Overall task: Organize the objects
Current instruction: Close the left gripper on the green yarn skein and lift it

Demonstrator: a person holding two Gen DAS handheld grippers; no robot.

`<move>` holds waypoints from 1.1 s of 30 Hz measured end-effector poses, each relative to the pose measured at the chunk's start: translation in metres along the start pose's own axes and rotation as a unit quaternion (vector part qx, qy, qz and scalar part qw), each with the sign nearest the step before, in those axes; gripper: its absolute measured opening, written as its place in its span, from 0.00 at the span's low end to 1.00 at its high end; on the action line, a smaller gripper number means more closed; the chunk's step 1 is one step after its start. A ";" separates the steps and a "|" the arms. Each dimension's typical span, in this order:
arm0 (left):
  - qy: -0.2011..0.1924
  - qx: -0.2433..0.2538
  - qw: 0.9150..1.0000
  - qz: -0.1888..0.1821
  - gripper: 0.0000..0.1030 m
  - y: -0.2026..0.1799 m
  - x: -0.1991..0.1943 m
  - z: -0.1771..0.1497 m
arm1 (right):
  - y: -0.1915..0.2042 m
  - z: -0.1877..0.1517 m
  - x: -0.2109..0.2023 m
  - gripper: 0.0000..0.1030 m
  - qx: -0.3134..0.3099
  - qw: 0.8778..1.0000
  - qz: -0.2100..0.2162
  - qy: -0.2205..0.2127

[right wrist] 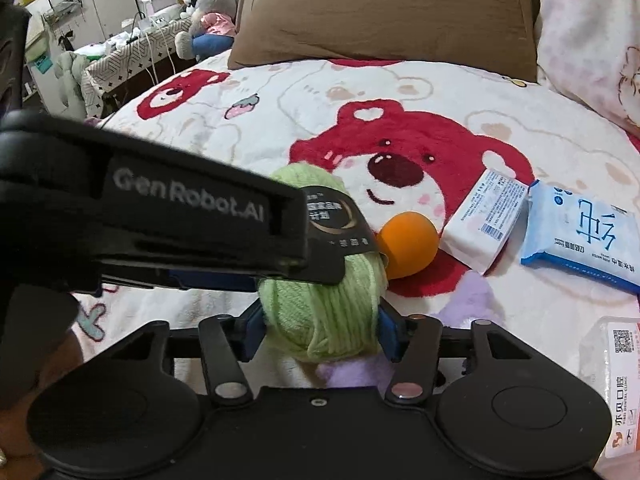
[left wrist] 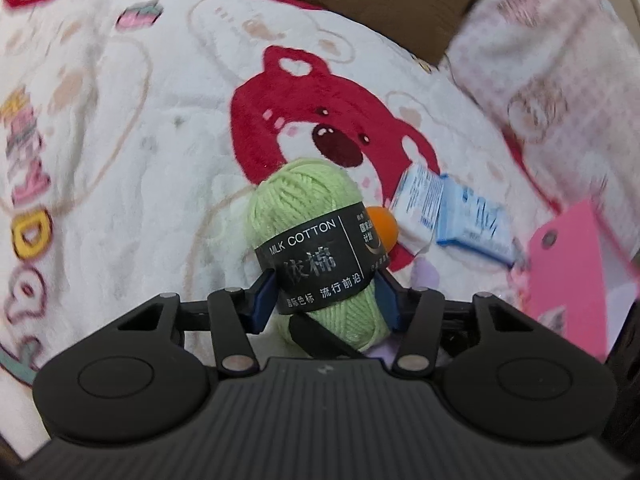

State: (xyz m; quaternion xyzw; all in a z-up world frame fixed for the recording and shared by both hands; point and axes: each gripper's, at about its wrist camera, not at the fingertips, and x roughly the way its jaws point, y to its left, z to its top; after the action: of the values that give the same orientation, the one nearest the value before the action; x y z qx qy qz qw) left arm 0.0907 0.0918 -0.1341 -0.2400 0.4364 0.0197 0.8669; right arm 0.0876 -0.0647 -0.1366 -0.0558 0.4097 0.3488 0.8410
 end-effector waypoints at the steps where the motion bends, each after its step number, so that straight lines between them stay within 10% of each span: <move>1: -0.002 0.012 1.000 0.007 0.49 -0.004 0.000 -0.001 | -0.001 0.000 -0.001 0.57 0.005 1.000 0.003 0.000; 33: -0.018 0.106 0.991 -0.085 0.48 -0.057 -0.061 -0.020 | 0.007 -0.017 -0.087 0.55 0.001 0.998 -0.040 -0.051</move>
State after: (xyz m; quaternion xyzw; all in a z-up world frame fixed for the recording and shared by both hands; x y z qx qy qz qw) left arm 0.0514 0.0433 -0.0745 -0.1826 0.3983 -0.0962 0.8938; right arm 0.0352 -0.1127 -0.0830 -0.0536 0.3644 0.3171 0.8740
